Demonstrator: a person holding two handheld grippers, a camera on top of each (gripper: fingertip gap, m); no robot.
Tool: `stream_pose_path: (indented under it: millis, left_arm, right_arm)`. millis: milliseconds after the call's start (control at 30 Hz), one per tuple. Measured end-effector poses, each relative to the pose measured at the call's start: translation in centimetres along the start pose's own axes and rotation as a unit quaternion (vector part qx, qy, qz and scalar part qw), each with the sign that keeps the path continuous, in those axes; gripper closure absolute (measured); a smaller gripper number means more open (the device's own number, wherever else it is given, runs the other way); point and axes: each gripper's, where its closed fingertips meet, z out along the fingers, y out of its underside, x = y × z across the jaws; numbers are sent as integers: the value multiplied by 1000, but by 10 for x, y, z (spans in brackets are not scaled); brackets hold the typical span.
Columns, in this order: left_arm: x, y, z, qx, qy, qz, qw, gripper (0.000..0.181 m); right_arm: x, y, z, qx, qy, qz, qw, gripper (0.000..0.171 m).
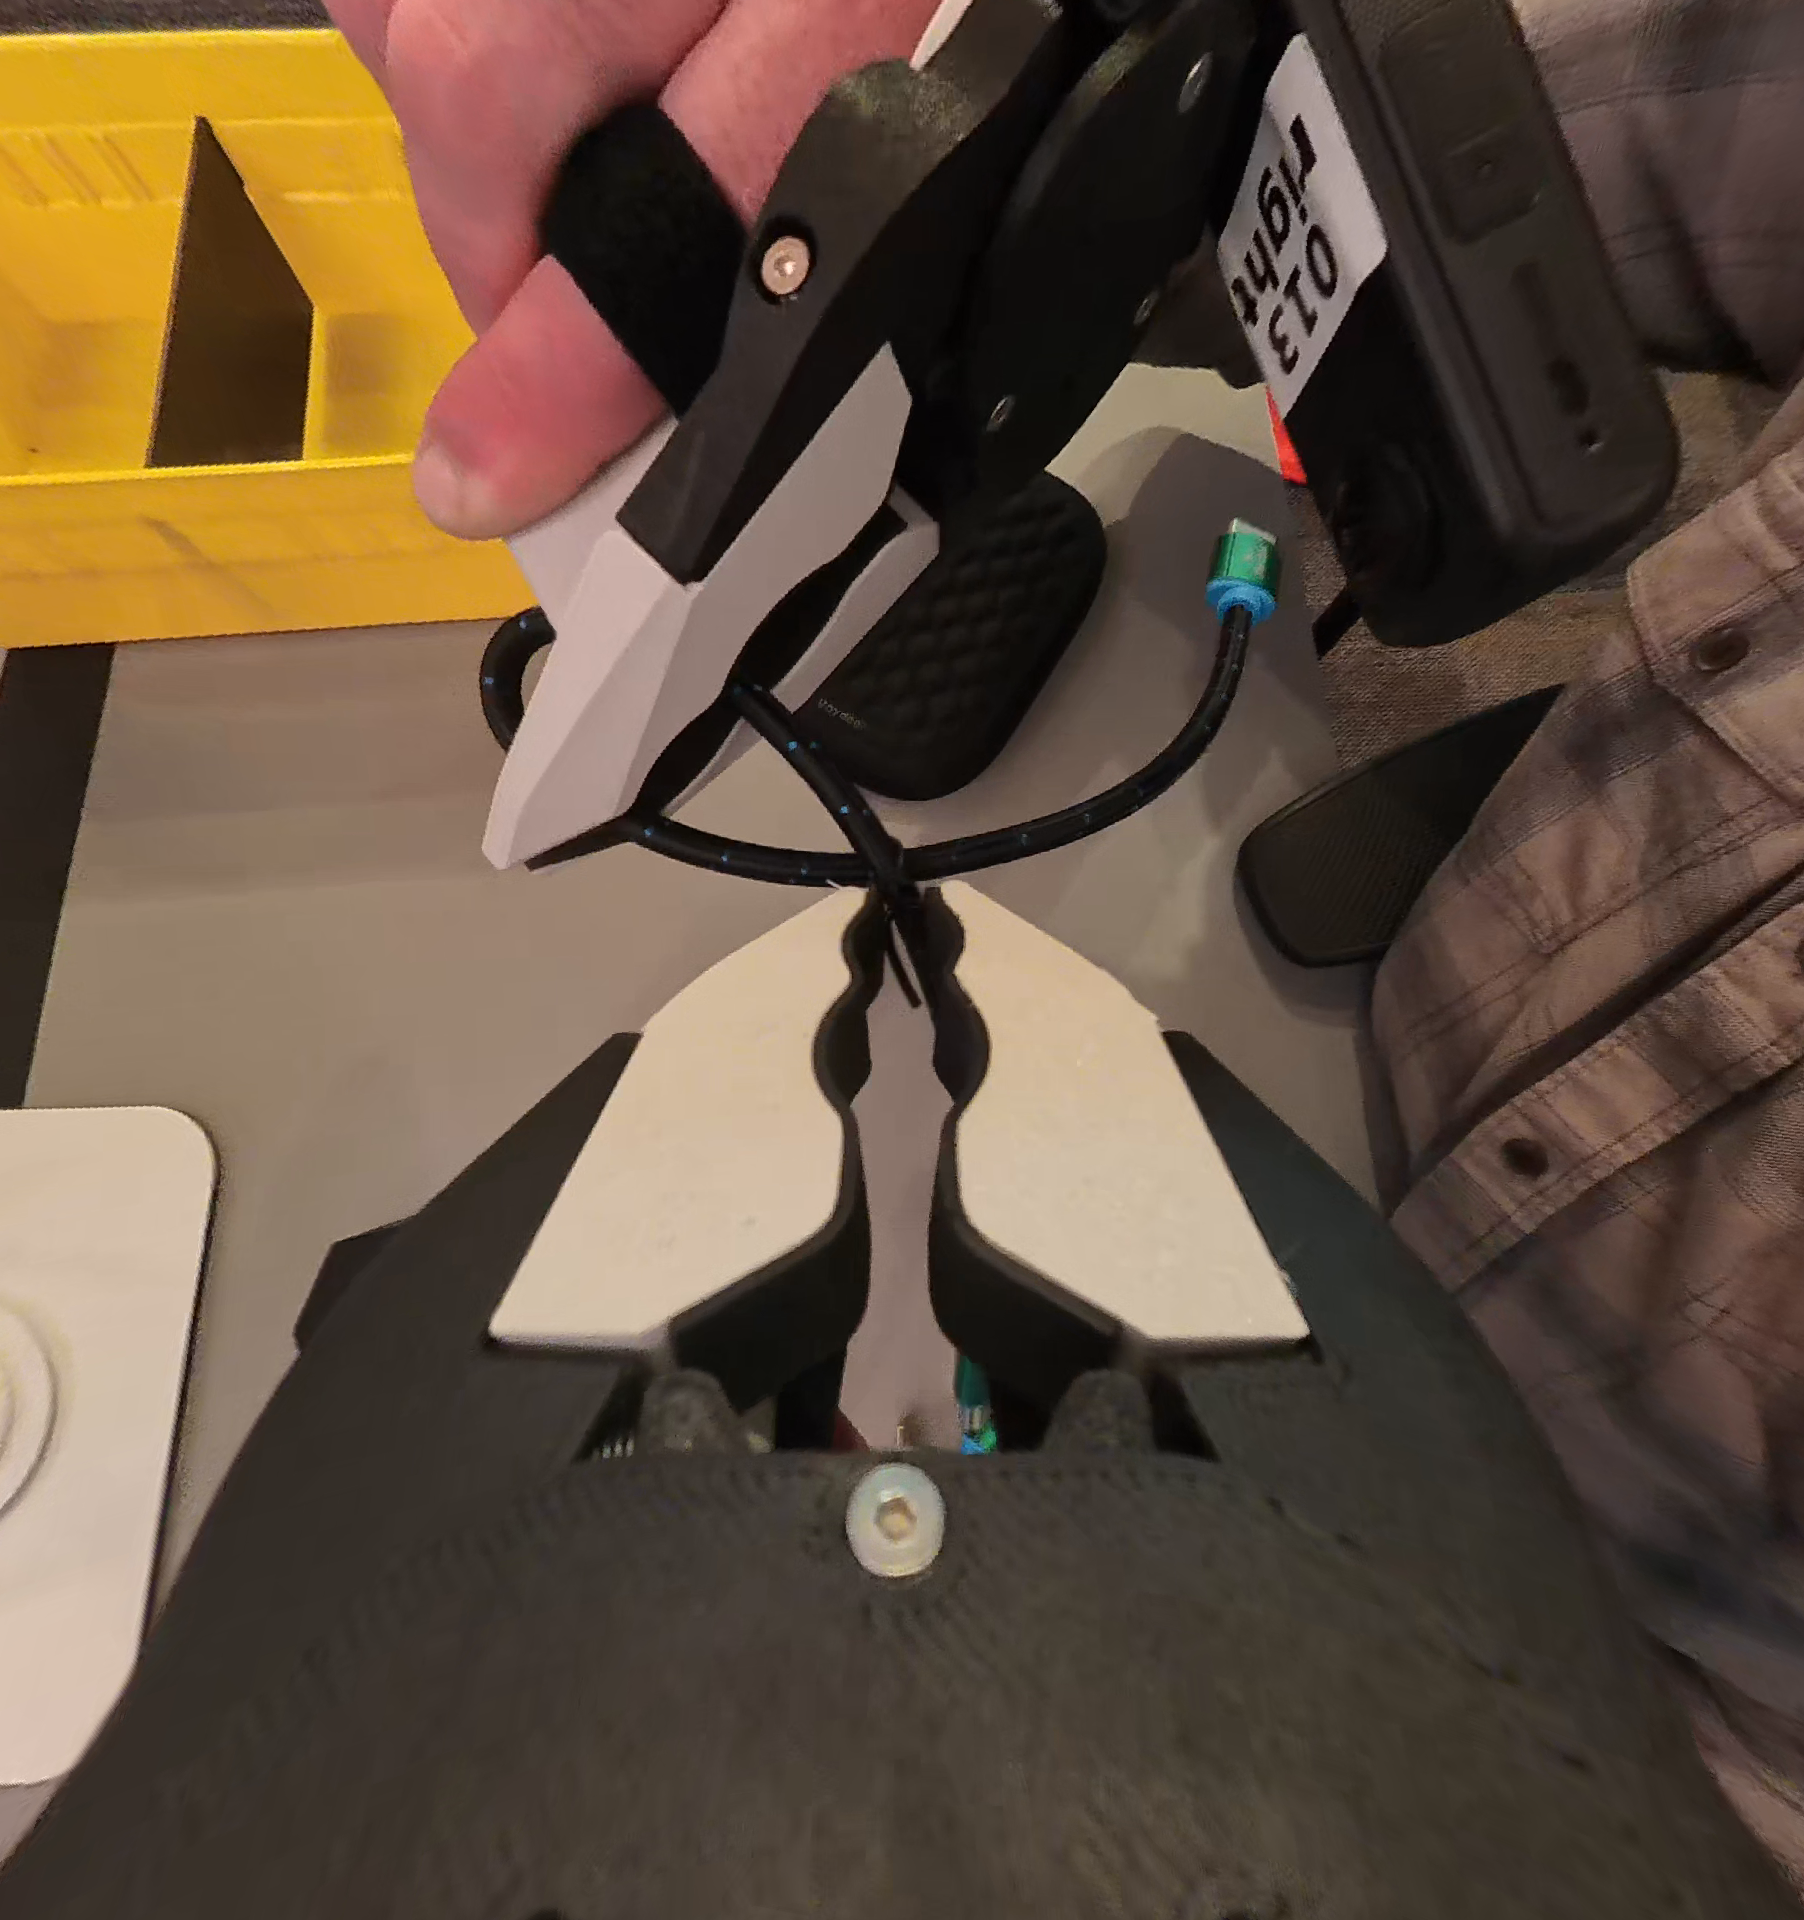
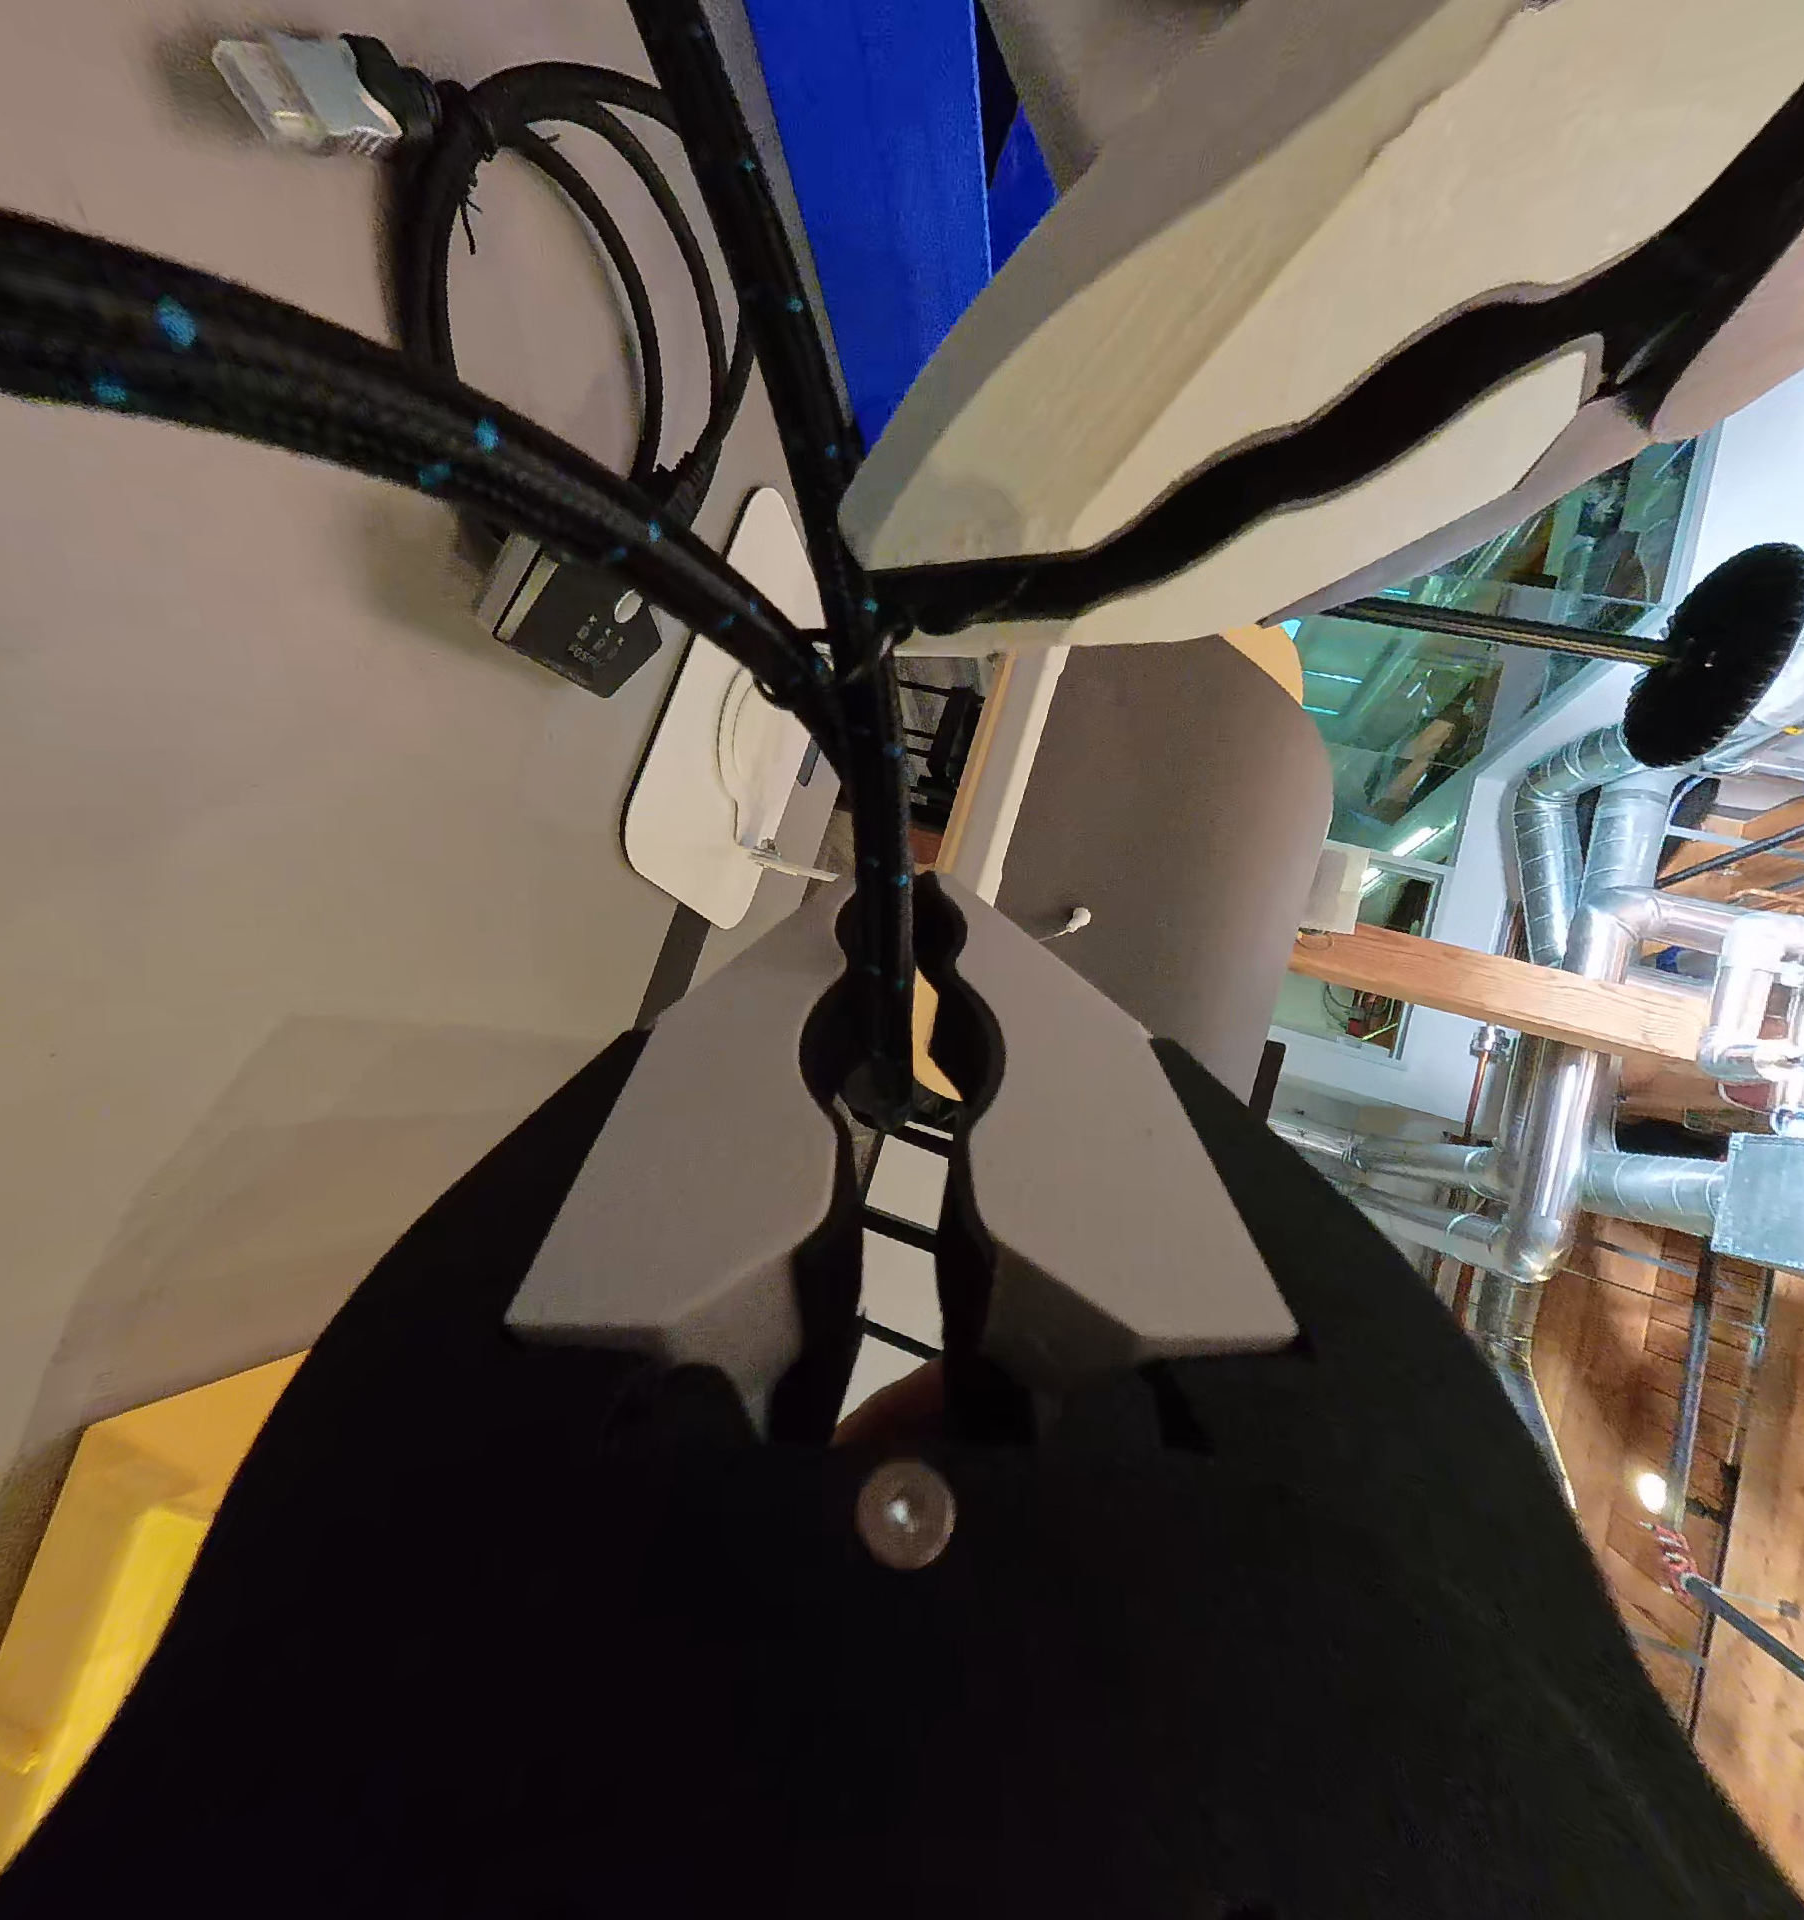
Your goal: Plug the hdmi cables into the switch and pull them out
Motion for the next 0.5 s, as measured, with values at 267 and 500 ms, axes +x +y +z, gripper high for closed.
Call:
stream_pose_path:
  millis: [267, 500]
  left_arm:
    - [1, -2, 2, 15, 13, -12, 1000, 173]
    - [-1, -3, 4, 37, -29, 42, 998, 174]
  right_arm:
    - [-1, 0, -1, 2, 0, -1, 1000, 168]
    - [-3, 0, -1, 4, -5, 3, 1000, 168]
